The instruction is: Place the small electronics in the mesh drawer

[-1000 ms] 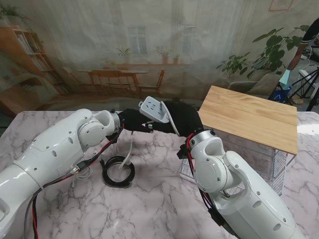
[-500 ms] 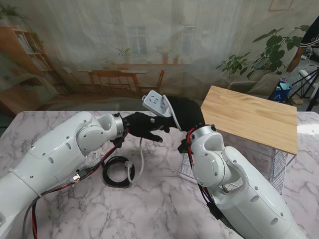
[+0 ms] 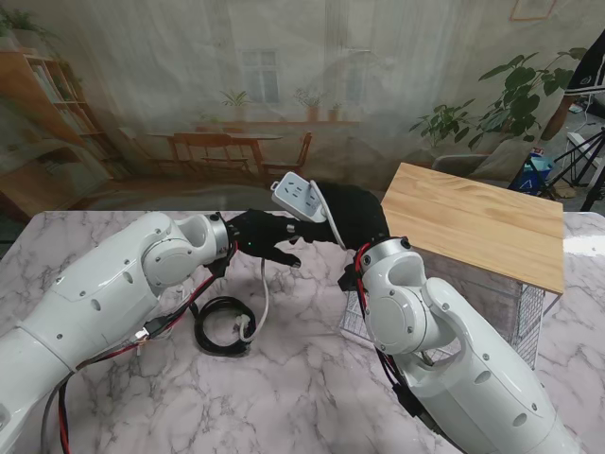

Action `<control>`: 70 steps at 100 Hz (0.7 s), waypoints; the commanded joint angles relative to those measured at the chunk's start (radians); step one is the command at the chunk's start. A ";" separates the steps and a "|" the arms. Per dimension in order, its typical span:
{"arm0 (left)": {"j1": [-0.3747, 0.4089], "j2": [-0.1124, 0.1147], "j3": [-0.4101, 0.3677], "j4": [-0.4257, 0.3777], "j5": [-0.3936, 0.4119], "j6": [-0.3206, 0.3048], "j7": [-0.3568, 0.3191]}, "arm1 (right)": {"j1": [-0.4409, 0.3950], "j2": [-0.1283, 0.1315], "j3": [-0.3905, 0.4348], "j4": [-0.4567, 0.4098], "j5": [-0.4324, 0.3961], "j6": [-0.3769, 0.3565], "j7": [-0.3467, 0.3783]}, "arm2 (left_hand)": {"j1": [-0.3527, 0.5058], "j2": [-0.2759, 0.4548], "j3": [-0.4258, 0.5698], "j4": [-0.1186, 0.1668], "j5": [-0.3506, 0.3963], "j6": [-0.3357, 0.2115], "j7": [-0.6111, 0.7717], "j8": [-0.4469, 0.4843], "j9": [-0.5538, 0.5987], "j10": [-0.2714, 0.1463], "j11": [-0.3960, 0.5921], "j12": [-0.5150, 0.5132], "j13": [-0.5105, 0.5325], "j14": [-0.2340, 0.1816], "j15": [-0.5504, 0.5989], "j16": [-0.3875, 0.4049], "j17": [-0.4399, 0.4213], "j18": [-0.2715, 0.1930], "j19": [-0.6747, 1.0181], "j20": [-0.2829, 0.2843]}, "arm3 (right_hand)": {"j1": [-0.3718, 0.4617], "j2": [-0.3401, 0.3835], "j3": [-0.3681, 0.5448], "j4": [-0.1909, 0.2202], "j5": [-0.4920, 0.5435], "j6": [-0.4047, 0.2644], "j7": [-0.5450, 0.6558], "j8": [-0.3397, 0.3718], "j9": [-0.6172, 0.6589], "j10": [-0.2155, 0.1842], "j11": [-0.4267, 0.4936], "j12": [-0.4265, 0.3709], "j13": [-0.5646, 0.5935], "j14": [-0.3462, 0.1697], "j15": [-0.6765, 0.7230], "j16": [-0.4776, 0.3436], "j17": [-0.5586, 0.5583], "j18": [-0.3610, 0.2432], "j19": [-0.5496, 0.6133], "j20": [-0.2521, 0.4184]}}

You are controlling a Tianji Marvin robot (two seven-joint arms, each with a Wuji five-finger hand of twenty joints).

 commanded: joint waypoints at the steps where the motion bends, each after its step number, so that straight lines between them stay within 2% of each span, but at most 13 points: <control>1: -0.004 0.003 0.001 0.000 -0.009 0.015 -0.039 | 0.001 -0.003 0.002 -0.003 -0.002 0.006 -0.002 | -0.079 0.004 -0.014 0.000 -0.039 0.032 -0.094 -0.038 -0.064 -0.024 0.048 0.056 -0.017 -0.016 0.061 0.060 0.004 -0.021 0.056 0.042 | 0.213 0.230 0.165 -0.020 0.089 -0.180 0.059 -0.012 0.052 -0.002 0.089 0.009 0.026 -0.029 0.073 0.000 -0.011 0.015 0.006 -0.001; 4: -0.004 0.003 0.000 0.000 -0.010 0.019 -0.041 | 0.001 -0.003 0.002 -0.003 -0.002 0.006 -0.003 | -0.101 0.014 -0.015 -0.002 -0.042 0.032 -0.125 -0.030 -0.075 -0.029 0.060 0.074 -0.019 -0.019 0.077 0.078 0.004 -0.021 0.065 0.050 | 0.213 0.230 0.164 -0.020 0.089 -0.179 0.059 -0.012 0.052 -0.002 0.089 0.009 0.026 -0.029 0.073 0.000 -0.011 0.015 0.006 -0.001; 8: -0.003 0.004 -0.003 -0.001 -0.010 0.023 -0.043 | 0.001 -0.003 0.003 -0.003 -0.002 0.007 -0.004 | -0.100 0.059 -0.016 -0.007 -0.047 0.022 -0.143 0.066 -0.063 -0.039 0.079 0.105 -0.003 -0.021 0.099 0.100 0.019 -0.024 0.089 0.065 | 0.213 0.231 0.164 -0.020 0.088 -0.180 0.059 -0.013 0.052 -0.002 0.089 0.009 0.026 -0.029 0.073 0.000 -0.011 0.015 0.006 -0.001; 12: -0.001 0.003 -0.005 -0.001 -0.018 0.029 -0.047 | 0.001 -0.004 0.003 -0.003 -0.001 0.007 -0.006 | -0.015 0.117 -0.018 -0.012 -0.044 0.004 -0.015 0.197 0.020 -0.052 0.108 0.119 0.057 -0.009 0.129 0.094 0.064 -0.004 0.134 0.074 | 0.213 0.231 0.164 -0.020 0.088 -0.180 0.059 -0.013 0.052 -0.002 0.089 0.009 0.026 -0.029 0.073 0.000 -0.010 0.016 0.006 -0.001; 17: 0.000 0.002 -0.005 -0.001 -0.032 0.034 -0.052 | 0.001 -0.005 0.003 -0.002 0.000 0.008 -0.008 | 0.113 0.128 -0.021 -0.024 0.028 -0.011 0.118 0.267 0.137 -0.055 0.133 0.122 0.142 0.019 0.150 0.063 0.133 0.035 0.178 0.066 | 0.213 0.231 0.163 -0.020 0.088 -0.180 0.059 -0.013 0.051 -0.003 0.089 0.009 0.026 -0.029 0.073 0.000 -0.010 0.016 0.006 -0.001; 23: -0.001 -0.004 -0.001 0.013 -0.031 0.020 -0.023 | 0.002 -0.005 0.003 -0.002 0.002 0.009 -0.010 | 0.252 0.102 -0.024 -0.023 0.118 -0.036 0.270 0.178 0.255 -0.042 0.136 0.094 0.228 0.046 0.153 0.002 0.206 0.078 0.211 0.017 | 0.214 0.232 0.163 -0.020 0.088 -0.180 0.059 -0.013 0.051 -0.004 0.089 0.009 0.027 -0.029 0.073 0.000 -0.010 0.015 0.006 -0.001; 30: -0.003 -0.006 0.010 0.016 -0.043 0.023 -0.026 | 0.004 -0.006 0.002 0.000 0.004 0.012 -0.012 | 0.342 0.063 -0.012 -0.011 0.216 -0.044 0.315 0.093 0.345 -0.014 0.114 0.058 0.281 0.077 0.129 -0.031 0.241 0.119 0.215 -0.002 | 0.214 0.232 0.163 -0.021 0.088 -0.180 0.059 -0.013 0.051 -0.003 0.089 0.009 0.027 -0.029 0.074 0.000 -0.010 0.014 0.007 -0.001; 37: -0.017 -0.007 0.036 0.026 -0.048 0.021 -0.027 | 0.007 -0.007 0.002 0.002 0.005 0.016 -0.013 | 0.361 0.047 -0.016 -0.011 0.262 -0.035 0.323 0.026 0.400 0.005 0.089 0.022 0.315 0.090 0.111 -0.052 0.260 0.133 0.217 -0.011 | 0.214 0.234 0.162 -0.021 0.087 -0.178 0.059 -0.013 0.051 -0.003 0.089 0.009 0.026 -0.028 0.073 0.000 -0.010 0.014 0.006 -0.001; 50: -0.047 -0.006 0.094 0.043 -0.046 0.002 -0.036 | 0.013 -0.010 0.002 0.009 0.006 0.023 -0.022 | 0.381 0.026 -0.016 -0.014 0.311 -0.027 0.316 -0.018 0.450 0.021 0.055 -0.024 0.342 0.096 0.091 -0.071 0.276 0.137 0.216 -0.019 | 0.216 0.233 0.161 -0.022 0.087 -0.178 0.060 -0.013 0.051 -0.004 0.090 0.009 0.028 -0.029 0.075 0.001 -0.009 0.014 0.007 -0.001; 60: -0.044 0.005 0.107 0.014 -0.051 -0.018 -0.075 | 0.021 -0.013 0.004 0.021 0.004 0.031 -0.035 | 0.396 0.008 -0.014 -0.013 0.330 -0.020 0.306 -0.036 0.476 0.027 0.048 -0.047 0.358 0.099 0.085 -0.081 0.285 0.146 0.217 -0.023 | 0.217 0.233 0.160 -0.023 0.086 -0.176 0.060 -0.013 0.053 -0.003 0.092 0.010 0.030 -0.028 0.077 0.001 -0.008 0.015 0.007 -0.001; 70: -0.024 0.018 0.096 -0.027 -0.030 -0.068 -0.089 | 0.028 -0.015 0.008 0.030 0.002 0.041 -0.040 | 0.419 -0.020 -0.009 -0.008 0.359 -0.034 0.277 -0.076 0.498 0.018 0.044 -0.063 0.375 0.092 0.077 -0.092 0.301 0.141 0.214 -0.030 | 0.217 0.233 0.160 -0.025 0.086 -0.176 0.061 -0.013 0.054 -0.004 0.093 0.009 0.030 -0.027 0.078 0.001 -0.008 0.016 0.007 -0.001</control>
